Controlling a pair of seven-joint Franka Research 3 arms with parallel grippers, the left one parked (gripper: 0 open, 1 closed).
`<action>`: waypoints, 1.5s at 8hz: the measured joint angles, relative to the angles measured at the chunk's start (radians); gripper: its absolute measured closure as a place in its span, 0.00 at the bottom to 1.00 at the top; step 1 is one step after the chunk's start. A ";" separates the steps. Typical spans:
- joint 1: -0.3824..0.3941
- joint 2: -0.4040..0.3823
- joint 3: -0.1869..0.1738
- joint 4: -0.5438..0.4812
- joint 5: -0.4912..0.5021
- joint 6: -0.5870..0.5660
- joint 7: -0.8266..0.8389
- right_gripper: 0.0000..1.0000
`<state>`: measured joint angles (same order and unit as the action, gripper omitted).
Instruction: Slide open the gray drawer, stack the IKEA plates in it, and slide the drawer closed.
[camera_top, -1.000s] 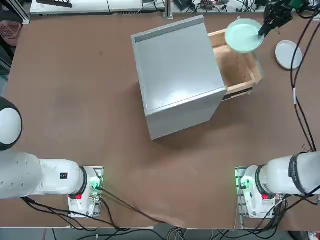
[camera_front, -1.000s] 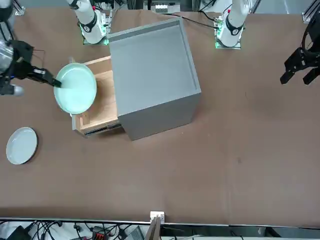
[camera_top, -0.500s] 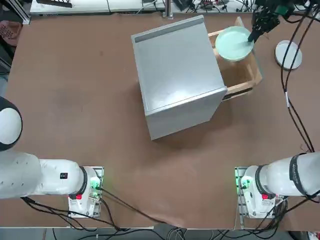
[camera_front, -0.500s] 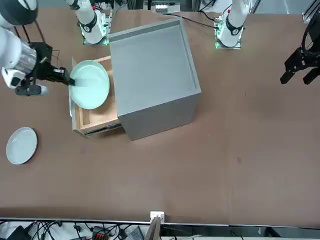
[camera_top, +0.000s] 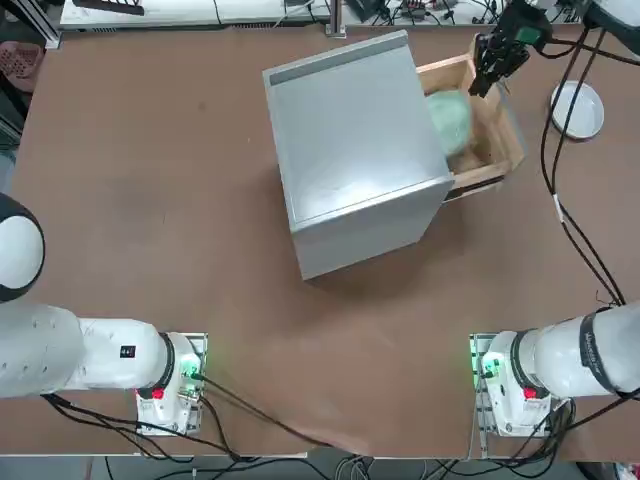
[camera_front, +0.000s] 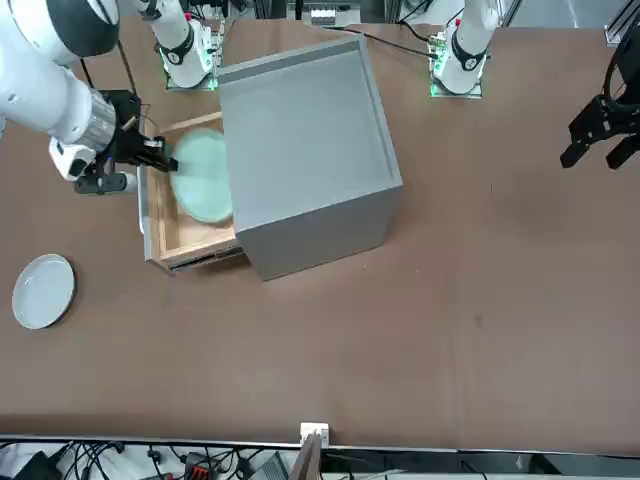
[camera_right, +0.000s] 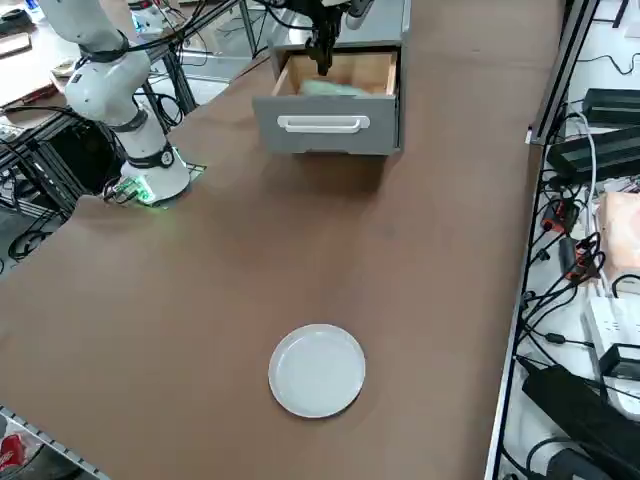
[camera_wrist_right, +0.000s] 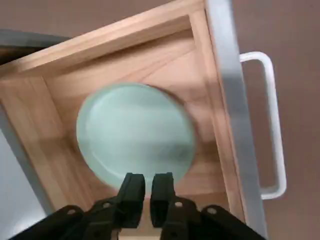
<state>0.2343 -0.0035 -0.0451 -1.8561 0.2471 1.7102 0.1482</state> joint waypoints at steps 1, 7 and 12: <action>0.004 0.007 0.000 0.000 0.000 0.012 0.000 0.69; -0.174 0.021 -0.047 0.086 -0.242 0.035 -0.042 0.01; -0.452 0.243 -0.052 0.088 -0.255 0.327 0.035 0.05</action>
<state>-0.2181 0.2397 -0.0966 -1.7683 -0.0076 2.0375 0.1836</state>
